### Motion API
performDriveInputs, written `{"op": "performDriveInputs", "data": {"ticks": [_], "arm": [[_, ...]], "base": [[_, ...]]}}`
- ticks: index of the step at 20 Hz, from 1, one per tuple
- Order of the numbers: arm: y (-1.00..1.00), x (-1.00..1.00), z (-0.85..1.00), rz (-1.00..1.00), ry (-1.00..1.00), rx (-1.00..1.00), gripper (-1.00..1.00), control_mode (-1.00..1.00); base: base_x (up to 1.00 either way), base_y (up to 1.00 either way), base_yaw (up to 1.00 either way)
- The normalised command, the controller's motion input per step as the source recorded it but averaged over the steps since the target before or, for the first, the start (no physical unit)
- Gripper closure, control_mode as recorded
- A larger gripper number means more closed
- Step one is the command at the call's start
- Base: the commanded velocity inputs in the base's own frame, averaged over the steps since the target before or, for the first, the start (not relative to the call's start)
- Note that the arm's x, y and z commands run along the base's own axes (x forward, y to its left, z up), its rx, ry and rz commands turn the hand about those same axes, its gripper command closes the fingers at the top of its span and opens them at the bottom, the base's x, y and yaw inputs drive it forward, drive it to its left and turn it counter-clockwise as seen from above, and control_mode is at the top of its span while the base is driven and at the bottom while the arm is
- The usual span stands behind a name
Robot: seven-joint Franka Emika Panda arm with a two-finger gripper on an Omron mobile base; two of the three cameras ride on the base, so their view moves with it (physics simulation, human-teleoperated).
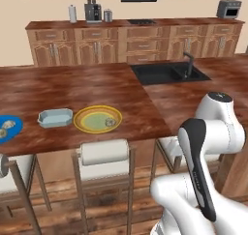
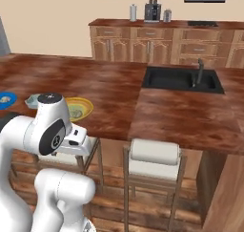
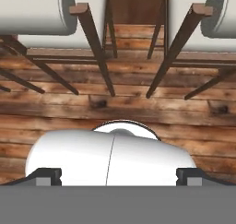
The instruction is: Place two dumplings into each of the tupperware containers and then place the containers in the fridge.
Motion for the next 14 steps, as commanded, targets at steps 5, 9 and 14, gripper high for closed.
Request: {"op": "performDriveInputs", "data": {"ticks": [5, 9, 14], "arm": [[0.00, 0.00, 0.00, 0.00, 0.00, 0.00, -1.00, 1.00], [0.00, 0.00, 0.00, 0.00, 0.00, 0.00, -1.00, 1.00], [0.00, 0.00, 0.00, 0.00, 0.00, 0.00, -1.00, 1.00]], "base": [[0.31, 0.50, 0.00], [0.34, 0.41, 0.00], [0.42, 0.56, 0.00]]}}
